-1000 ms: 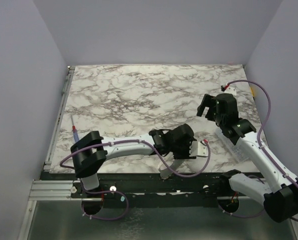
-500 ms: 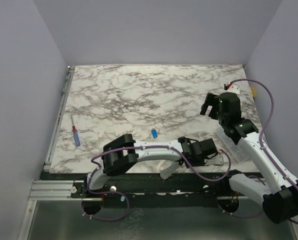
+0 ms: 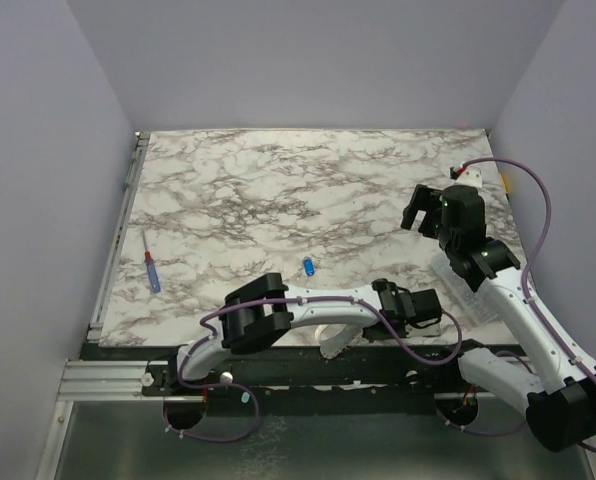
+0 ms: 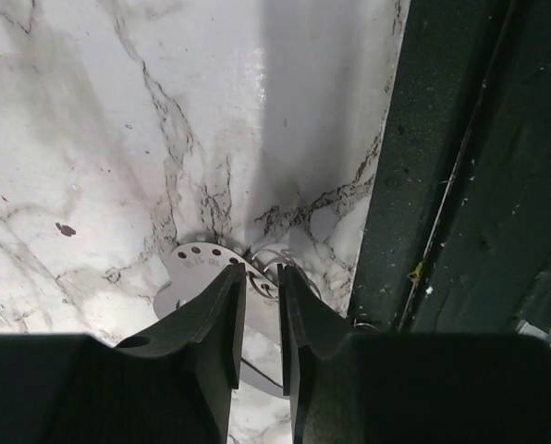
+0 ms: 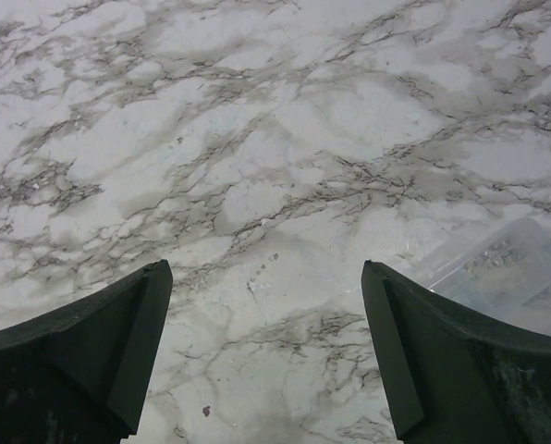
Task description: Put the keys on the keyring
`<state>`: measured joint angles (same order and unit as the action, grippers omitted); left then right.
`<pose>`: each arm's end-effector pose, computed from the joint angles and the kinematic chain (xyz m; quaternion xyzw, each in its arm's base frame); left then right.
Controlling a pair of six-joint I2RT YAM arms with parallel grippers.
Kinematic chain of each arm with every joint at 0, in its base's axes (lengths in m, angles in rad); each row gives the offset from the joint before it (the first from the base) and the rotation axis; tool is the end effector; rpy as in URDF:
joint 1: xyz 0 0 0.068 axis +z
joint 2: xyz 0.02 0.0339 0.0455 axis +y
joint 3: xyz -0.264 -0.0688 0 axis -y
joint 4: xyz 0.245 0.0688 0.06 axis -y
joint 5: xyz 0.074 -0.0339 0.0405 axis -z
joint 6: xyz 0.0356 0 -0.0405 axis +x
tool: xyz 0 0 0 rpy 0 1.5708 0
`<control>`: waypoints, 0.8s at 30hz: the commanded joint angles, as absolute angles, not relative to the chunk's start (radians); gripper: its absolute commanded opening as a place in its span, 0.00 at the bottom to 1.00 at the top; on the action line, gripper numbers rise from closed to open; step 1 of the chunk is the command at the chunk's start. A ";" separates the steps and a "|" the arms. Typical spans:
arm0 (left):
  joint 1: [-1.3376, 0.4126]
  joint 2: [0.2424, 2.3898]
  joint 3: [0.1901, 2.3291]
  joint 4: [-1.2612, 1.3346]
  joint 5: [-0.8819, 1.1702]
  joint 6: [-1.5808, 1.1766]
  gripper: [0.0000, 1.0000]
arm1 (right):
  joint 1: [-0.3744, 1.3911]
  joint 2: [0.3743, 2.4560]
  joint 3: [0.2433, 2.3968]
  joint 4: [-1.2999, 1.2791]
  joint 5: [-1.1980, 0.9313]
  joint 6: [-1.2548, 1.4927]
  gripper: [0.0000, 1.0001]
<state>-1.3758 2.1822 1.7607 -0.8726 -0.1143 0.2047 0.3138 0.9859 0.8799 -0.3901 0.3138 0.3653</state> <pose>0.0911 -0.4402 0.1790 0.6970 0.7014 -0.0289 0.1460 0.2118 0.0572 0.3160 0.1018 0.8462 0.0418 0.5214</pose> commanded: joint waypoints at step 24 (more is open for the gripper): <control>-1.415 2.343 1.931 -1.077 -0.209 0.122 0.30 | 0.310 0.966 0.874 -0.359 0.247 0.356 0.94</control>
